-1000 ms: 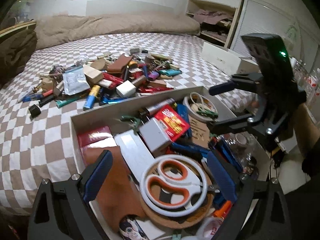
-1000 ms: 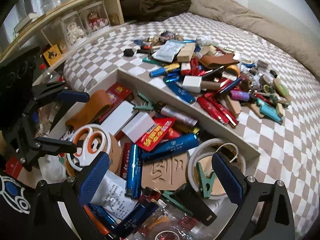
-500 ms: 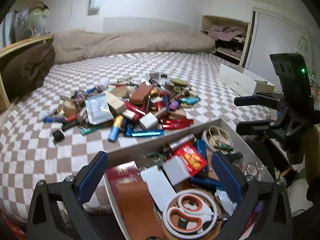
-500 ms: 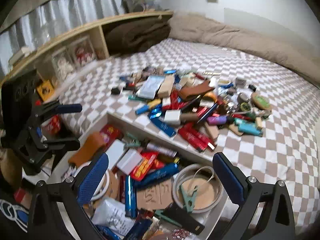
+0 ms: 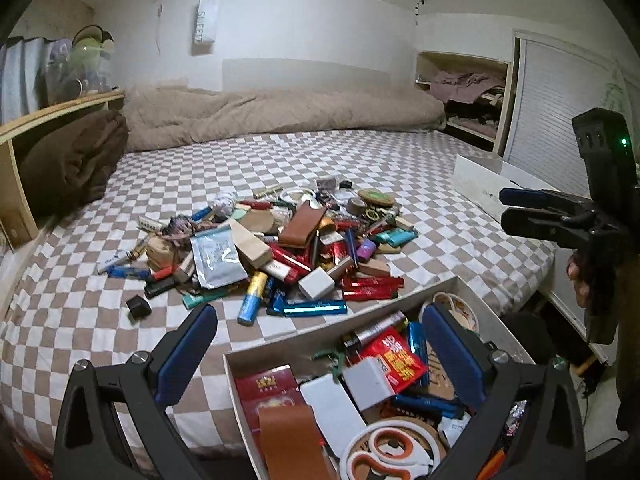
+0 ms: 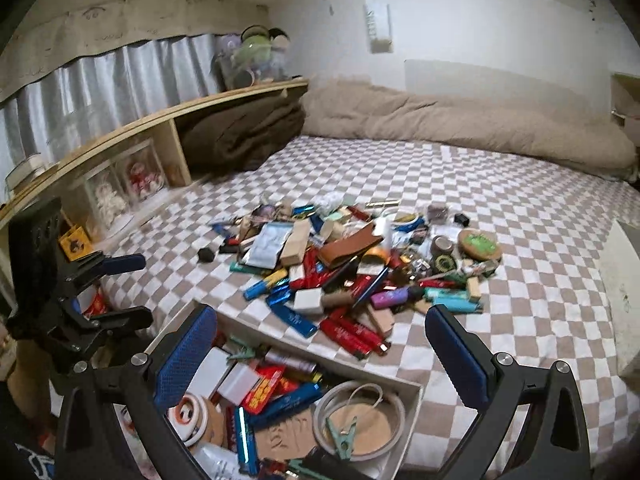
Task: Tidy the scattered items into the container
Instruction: 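Move both tools away from the box back over the pile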
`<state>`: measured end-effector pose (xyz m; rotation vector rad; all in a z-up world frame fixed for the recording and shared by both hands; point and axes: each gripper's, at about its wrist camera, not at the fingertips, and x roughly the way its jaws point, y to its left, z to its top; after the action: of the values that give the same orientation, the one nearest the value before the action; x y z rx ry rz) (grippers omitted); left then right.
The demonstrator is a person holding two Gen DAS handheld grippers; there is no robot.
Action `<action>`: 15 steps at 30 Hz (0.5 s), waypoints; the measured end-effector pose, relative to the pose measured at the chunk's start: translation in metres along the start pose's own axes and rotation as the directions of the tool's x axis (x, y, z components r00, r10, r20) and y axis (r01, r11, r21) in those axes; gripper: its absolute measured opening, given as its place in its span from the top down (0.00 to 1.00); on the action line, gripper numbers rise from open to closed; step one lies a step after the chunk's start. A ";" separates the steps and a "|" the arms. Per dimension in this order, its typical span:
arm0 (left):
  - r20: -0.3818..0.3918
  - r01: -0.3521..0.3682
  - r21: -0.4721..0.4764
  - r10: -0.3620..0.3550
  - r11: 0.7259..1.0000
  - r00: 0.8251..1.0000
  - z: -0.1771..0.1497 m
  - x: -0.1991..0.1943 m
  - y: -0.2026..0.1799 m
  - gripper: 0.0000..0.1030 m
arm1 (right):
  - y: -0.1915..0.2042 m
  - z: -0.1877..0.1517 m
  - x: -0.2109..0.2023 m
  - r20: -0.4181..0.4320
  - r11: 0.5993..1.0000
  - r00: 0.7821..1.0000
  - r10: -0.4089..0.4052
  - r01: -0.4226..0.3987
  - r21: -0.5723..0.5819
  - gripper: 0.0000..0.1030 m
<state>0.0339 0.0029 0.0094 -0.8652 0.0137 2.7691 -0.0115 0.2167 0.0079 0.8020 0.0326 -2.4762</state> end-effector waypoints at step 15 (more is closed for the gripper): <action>0.042 -0.031 0.001 0.031 1.000 0.999 0.020 0.007 0.011 0.00 | -0.011 0.007 0.005 0.035 0.999 0.998 -0.049 0.048 0.024 0.00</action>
<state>0.0148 -0.0048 0.0208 -0.8130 0.0226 2.8150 -0.0248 0.2227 0.0094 0.7755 0.0107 -2.5401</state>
